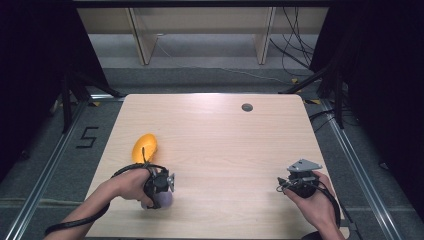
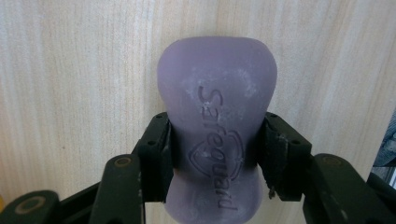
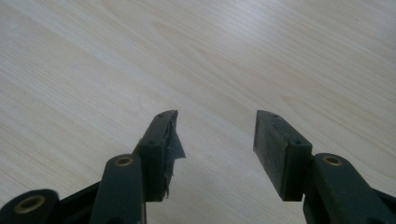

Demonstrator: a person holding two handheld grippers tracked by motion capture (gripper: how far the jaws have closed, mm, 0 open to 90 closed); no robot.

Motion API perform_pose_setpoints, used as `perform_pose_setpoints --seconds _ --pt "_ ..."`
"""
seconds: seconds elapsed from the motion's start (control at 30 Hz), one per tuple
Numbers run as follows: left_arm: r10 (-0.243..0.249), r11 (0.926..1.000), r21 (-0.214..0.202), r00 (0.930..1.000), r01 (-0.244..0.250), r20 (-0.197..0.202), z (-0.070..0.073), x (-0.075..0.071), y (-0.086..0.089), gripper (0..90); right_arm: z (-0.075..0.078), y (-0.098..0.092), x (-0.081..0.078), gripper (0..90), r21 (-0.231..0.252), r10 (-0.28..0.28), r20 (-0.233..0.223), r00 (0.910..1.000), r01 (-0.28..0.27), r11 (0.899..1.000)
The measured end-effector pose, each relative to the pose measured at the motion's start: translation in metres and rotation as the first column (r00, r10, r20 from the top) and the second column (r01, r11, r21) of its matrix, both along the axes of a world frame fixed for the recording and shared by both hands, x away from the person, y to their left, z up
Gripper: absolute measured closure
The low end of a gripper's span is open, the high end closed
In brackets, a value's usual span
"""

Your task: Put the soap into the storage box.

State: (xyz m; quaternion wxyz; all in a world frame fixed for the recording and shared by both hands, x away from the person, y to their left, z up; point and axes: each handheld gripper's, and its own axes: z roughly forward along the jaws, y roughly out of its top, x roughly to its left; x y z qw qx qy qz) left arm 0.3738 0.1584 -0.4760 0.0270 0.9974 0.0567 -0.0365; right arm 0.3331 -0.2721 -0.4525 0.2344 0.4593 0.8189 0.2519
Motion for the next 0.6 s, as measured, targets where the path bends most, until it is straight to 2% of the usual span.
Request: perform_pose_setpoints --seconds 0.3,0.6 --pt "0.017 0.9998 0.004 0.9998 -0.017 0.005 0.0002 -0.0008 0.0003 49.2 0.0001 0.0000 -0.0001 49.8 0.000 0.000 0.000 1.0000 0.000 1.000" --pt "0.061 0.9981 0.009 0.9981 -0.061 -0.007 0.0001 -0.0022 0.0019 49.3 -0.0001 0.0000 0.0000 49.8 0.000 0.001 0.000 1.0000 -0.001 1.000"
